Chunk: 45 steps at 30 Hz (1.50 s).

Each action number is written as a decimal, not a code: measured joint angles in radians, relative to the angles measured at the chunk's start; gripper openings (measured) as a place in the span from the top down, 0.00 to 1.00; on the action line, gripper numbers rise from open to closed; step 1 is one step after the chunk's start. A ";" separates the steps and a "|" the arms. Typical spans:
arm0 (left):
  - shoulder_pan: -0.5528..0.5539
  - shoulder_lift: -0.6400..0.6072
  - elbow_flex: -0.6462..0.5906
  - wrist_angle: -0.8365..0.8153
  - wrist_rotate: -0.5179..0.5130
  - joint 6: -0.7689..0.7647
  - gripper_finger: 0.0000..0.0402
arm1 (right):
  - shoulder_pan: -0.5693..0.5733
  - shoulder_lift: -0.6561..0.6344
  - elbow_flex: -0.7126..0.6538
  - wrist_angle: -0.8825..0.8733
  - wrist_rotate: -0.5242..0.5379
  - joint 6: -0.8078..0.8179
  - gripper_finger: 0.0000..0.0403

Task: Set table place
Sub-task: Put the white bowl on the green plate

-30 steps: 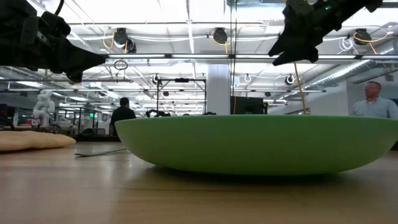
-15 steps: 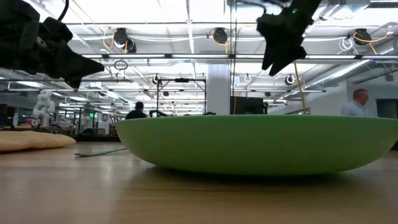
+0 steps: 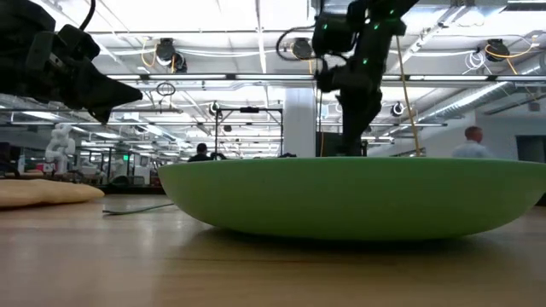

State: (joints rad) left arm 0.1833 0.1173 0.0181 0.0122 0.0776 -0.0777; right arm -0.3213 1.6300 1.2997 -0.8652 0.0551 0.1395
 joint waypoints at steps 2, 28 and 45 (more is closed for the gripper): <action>0.000 0.000 0.000 -0.008 0.000 0.000 0.92 | -0.018 0.029 0.006 -0.001 0.003 -0.004 0.48; 0.000 0.000 0.000 -0.008 0.000 0.005 0.92 | -0.102 0.078 0.018 0.002 -0.086 0.242 0.48; 0.000 0.000 0.000 -0.008 0.000 0.007 0.92 | -0.089 0.185 0.018 0.046 -0.082 0.231 0.48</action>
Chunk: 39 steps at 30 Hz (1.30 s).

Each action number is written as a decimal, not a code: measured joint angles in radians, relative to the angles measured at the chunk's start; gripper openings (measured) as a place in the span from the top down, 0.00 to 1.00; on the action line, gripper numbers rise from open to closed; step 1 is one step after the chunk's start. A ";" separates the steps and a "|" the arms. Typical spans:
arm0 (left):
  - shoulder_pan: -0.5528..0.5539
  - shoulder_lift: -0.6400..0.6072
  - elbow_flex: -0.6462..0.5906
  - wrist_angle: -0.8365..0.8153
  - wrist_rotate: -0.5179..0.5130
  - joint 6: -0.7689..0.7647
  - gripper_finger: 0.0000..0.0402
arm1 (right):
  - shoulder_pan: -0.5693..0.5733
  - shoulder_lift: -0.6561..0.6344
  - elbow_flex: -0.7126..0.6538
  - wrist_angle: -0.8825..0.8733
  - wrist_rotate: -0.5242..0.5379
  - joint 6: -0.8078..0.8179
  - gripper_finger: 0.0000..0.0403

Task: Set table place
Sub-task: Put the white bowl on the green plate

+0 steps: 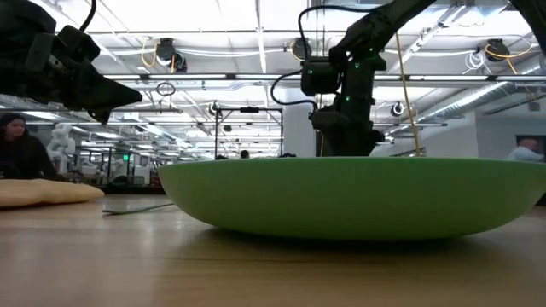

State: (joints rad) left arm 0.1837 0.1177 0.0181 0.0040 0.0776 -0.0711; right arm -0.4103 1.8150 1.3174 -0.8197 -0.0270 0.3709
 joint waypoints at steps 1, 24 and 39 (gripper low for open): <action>0.000 0.000 0.000 0.000 0.000 0.000 0.92 | 0.000 0.006 0.000 0.007 0.000 -0.001 0.48; 0.000 0.000 0.000 0.000 0.000 -0.004 0.92 | 0.000 0.017 0.000 0.056 0.000 -0.085 0.81; 0.000 0.000 0.000 0.000 0.001 -0.011 0.92 | -0.005 0.010 0.000 0.071 -0.001 -0.122 0.99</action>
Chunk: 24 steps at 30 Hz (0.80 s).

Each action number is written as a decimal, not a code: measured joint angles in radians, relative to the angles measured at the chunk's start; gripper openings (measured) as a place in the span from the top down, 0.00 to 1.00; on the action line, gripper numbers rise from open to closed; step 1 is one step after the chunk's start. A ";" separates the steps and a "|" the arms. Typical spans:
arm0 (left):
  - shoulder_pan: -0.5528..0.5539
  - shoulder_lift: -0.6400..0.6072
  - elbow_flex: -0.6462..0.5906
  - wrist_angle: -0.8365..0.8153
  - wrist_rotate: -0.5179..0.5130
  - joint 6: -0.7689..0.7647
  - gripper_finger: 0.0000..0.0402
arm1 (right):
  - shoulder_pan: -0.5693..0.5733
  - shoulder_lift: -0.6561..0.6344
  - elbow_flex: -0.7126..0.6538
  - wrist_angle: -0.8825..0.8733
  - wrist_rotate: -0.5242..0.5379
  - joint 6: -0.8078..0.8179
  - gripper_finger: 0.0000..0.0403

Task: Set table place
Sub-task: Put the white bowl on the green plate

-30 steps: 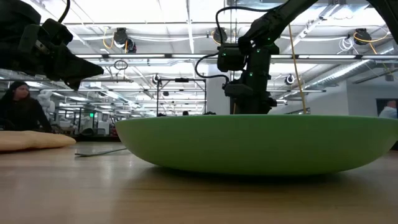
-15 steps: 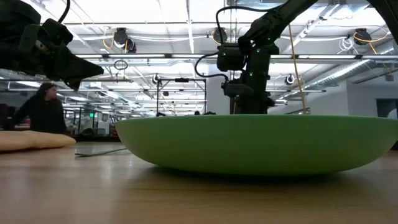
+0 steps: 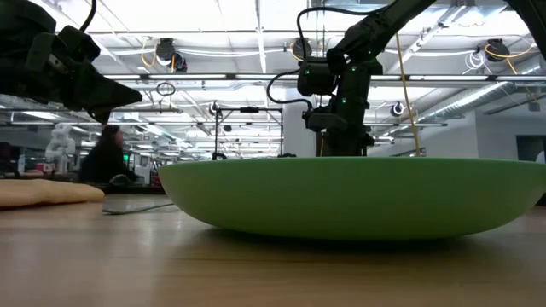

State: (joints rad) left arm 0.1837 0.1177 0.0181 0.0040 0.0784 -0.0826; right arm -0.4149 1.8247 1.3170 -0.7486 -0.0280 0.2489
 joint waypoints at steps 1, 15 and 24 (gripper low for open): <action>0.000 0.000 0.000 0.000 0.000 0.000 0.92 | 0.000 -0.002 0.000 0.001 0.000 0.000 1.00; 0.000 0.000 0.000 0.000 0.000 -0.001 0.92 | 0.004 -0.012 0.213 -0.173 -0.019 -0.078 1.00; 0.000 0.000 0.000 0.000 0.000 -0.001 0.92 | 0.058 -0.012 0.313 -0.331 -0.081 -0.129 1.00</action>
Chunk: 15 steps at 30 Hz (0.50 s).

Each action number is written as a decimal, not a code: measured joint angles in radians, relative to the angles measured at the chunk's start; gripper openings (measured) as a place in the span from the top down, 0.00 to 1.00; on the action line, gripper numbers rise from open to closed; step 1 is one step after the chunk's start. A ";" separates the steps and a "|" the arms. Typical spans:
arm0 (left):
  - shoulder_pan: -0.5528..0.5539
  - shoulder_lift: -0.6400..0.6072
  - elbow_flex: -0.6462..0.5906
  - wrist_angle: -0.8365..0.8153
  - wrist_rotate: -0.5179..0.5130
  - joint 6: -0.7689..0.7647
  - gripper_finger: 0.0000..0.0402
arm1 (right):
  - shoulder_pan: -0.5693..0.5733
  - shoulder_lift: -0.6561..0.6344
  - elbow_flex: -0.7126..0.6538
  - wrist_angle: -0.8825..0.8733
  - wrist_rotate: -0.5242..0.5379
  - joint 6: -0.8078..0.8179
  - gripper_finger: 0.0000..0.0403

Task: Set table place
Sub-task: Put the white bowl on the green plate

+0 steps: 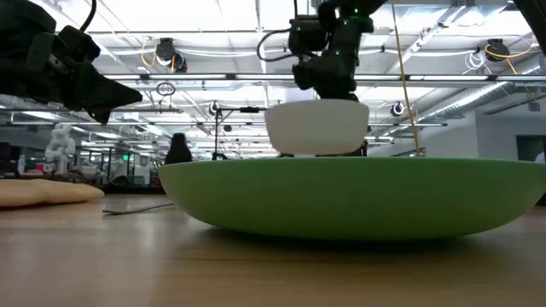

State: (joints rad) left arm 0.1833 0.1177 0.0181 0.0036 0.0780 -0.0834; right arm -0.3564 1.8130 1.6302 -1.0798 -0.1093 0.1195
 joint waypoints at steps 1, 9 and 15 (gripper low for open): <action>0.000 0.000 0.000 0.000 0.000 0.000 0.92 | 0.015 0.000 0.009 -0.013 0.000 -0.002 1.00; 0.000 0.000 0.000 0.000 0.000 0.000 0.92 | 0.179 0.000 0.053 -0.029 -0.005 -0.035 1.00; 0.000 0.000 0.000 0.000 0.000 0.000 0.92 | 0.304 0.000 0.053 0.016 -0.027 -0.052 1.00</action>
State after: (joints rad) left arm 0.1833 0.1177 0.0181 0.0036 0.0777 -0.0830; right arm -0.0526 1.8130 1.6833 -1.0640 -0.1368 0.0677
